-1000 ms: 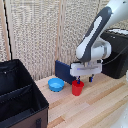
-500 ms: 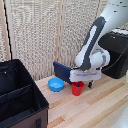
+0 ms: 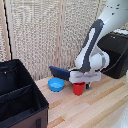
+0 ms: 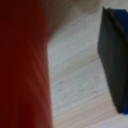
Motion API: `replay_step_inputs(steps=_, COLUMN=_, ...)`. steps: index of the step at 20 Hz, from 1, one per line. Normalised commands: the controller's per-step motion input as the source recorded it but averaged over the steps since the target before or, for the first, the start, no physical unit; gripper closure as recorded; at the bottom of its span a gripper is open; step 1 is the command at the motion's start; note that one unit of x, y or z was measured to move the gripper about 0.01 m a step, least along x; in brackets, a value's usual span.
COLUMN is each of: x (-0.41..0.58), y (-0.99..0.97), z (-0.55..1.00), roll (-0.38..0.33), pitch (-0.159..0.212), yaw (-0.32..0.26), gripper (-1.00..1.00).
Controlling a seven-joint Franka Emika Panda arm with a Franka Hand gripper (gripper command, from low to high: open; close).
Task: Please find the red cup among the items before you. Carefully move your gripper towards it and gently hold it. Locate the front section of the organizer in front of you. Transfer the red cup above the front section and let go, placing it within that section.
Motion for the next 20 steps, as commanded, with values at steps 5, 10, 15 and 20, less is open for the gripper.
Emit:
replay_step_inputs(steps=5, x=-0.107, y=0.00, z=0.26, roll=0.000, pitch=-0.009, yaw=0.000, gripper=1.00)
replay_step_inputs(steps=10, x=-0.101, y=0.00, z=0.85, roll=0.000, pitch=0.013, yaw=0.017, gripper=1.00)
replay_step_inputs(steps=15, x=-0.013, y=0.02, z=0.99, roll=0.000, pitch=0.018, yaw=0.013, gripper=1.00)
replay_step_inputs(steps=20, x=0.008, y=0.37, z=0.83, roll=0.018, pitch=0.043, yaw=0.070, gripper=1.00)
